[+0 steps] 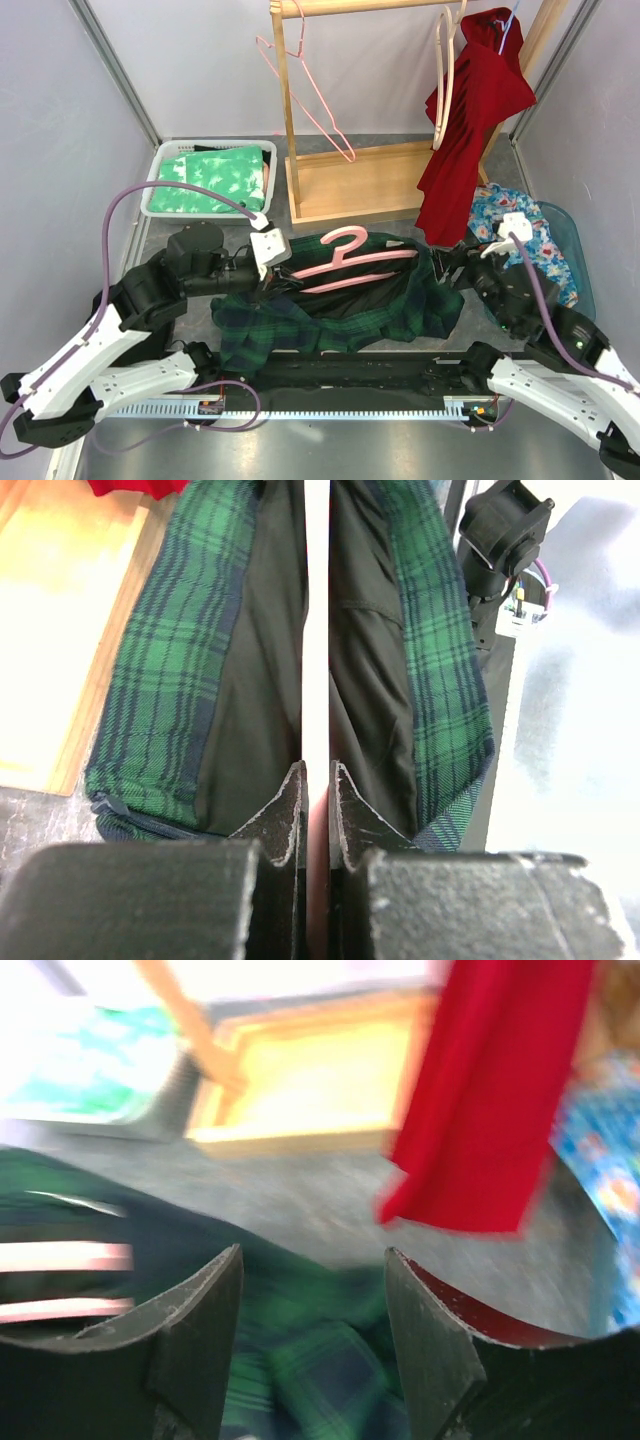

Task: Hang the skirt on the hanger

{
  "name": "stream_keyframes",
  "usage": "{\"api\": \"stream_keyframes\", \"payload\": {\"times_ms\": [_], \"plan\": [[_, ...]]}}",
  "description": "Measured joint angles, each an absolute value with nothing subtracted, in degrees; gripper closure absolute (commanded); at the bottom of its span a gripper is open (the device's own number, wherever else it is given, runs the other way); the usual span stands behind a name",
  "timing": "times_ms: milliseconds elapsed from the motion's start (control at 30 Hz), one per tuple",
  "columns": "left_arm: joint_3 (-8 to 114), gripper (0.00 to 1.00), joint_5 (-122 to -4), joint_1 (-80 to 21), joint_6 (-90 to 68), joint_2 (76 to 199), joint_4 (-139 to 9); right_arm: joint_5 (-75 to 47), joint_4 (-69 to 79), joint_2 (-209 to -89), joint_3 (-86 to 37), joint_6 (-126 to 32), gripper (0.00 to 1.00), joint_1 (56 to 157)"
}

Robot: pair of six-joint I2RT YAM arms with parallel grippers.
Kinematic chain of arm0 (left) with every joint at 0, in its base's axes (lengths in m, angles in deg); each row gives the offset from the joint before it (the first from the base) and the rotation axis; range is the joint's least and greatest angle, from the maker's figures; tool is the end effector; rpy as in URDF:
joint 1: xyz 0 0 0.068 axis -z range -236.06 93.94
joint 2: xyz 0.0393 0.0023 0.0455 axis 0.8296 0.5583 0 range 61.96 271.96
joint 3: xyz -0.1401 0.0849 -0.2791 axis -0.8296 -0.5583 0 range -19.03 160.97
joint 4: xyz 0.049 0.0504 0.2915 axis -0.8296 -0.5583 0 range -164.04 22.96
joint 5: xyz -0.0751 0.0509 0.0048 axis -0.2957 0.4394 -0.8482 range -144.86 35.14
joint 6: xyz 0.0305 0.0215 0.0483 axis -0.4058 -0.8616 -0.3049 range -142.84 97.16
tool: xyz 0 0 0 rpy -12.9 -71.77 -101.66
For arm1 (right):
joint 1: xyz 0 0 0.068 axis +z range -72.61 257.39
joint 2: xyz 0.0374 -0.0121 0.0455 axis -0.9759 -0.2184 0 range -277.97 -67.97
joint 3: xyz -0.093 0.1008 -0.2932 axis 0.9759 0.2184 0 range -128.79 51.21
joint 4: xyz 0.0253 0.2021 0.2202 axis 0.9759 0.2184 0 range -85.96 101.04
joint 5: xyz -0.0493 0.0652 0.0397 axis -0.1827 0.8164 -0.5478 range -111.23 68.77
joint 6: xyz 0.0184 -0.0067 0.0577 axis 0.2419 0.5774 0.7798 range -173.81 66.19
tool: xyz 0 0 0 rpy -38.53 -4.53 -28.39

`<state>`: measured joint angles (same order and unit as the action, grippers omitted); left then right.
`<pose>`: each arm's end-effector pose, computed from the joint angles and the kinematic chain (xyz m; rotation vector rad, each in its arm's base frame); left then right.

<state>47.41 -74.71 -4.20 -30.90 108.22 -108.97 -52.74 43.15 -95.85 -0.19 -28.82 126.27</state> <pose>0.0849 -0.1333 0.4534 1.2090 1.6207 -0.8335 0.0752 0.0500 0.4002 0.0045 1.8210 0.4108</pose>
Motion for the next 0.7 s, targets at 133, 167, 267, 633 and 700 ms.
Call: {"api": "stream_keyframes", "payload": {"times_ms": [133, 167, 267, 633, 700], "plan": [[47.8, 0.98, -75.3, -4.2, -31.0, 109.6, -109.0, -43.6, 38.3, -96.1, -4.9, -33.9, 0.32, 126.3], [48.0, 0.98, -75.5, -4.2, -31.1, 109.8, -109.0, -40.9, 37.2, -97.2, -6.4, -35.2, 0.32, 126.3], [48.3, 0.98, -76.3, -4.2, -31.3, 110.2, -109.0, -34.8, 35.0, -100.9, -8.6, -38.0, 0.33, 126.3], [49.0, 0.98, -81.0, -4.2, -31.8, 110.3, -110.4, -3.4, 29.6, -109.7, -4.9, -44.7, 0.44, 126.2], [49.0, 0.98, -81.5, -4.2, -31.8, 110.3, -110.7, -1.1, 28.4, -109.6, -4.5, -44.9, 0.5, 126.2]]}}
